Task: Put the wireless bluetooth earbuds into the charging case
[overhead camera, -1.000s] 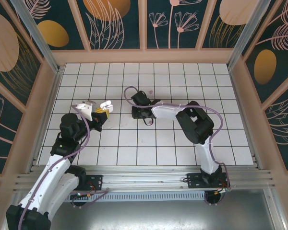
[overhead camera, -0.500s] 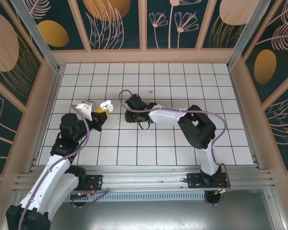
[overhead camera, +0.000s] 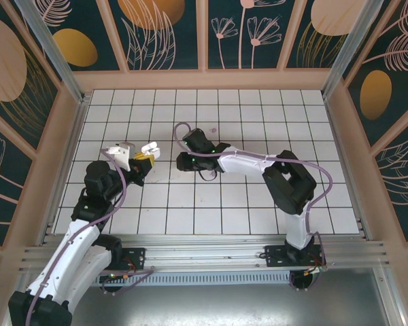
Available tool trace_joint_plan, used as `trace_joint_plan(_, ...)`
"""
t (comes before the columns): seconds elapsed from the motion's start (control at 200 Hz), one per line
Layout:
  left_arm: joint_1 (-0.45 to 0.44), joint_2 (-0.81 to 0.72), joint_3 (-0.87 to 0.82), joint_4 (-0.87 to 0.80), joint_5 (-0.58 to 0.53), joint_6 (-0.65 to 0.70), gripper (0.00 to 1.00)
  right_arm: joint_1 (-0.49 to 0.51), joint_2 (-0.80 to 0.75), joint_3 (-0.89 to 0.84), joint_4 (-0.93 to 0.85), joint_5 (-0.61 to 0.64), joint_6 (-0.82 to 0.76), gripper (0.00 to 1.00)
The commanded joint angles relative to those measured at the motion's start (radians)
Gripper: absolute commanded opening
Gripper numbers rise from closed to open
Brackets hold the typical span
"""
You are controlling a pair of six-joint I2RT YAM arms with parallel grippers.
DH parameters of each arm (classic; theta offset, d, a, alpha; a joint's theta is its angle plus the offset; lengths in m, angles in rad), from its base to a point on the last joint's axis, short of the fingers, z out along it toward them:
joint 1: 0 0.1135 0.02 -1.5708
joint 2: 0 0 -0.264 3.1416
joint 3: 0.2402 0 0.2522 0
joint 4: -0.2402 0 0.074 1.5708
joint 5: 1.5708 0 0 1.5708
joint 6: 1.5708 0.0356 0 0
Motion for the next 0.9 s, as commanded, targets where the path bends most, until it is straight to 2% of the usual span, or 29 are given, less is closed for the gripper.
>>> trace_joint_plan(0.0, 0.01, -0.01, -0.007, 0.016, 0.003, -0.018, 0.0, -0.037, 0.03, 0.001, -0.013, -0.019, -0.015, 0.3)
trace_joint_plan(0.35, 0.009, -0.014, -0.011, 0.008, -0.003, -0.019, 0.0, -0.071, 0.144, 0.038, 0.04, -0.132, -0.055, 0.31)
trace_joint_plan(0.601, 0.01, -0.025, -0.012, -0.006, -0.011, -0.014, 0.0, -0.066, 0.17, 0.048, 0.079, -0.212, -0.075, 0.32)
trace_joint_plan(0.701, 0.01, -0.027, -0.011, -0.008, -0.012, -0.015, 0.0, -0.057, 0.167, 0.054, 0.067, -0.222, -0.08, 0.32)
trace_joint_plan(0.891, 0.009, -0.031, -0.012, -0.009, -0.013, -0.015, 0.0, -0.012, 0.131, 0.044, 0.033, -0.164, -0.086, 0.32)
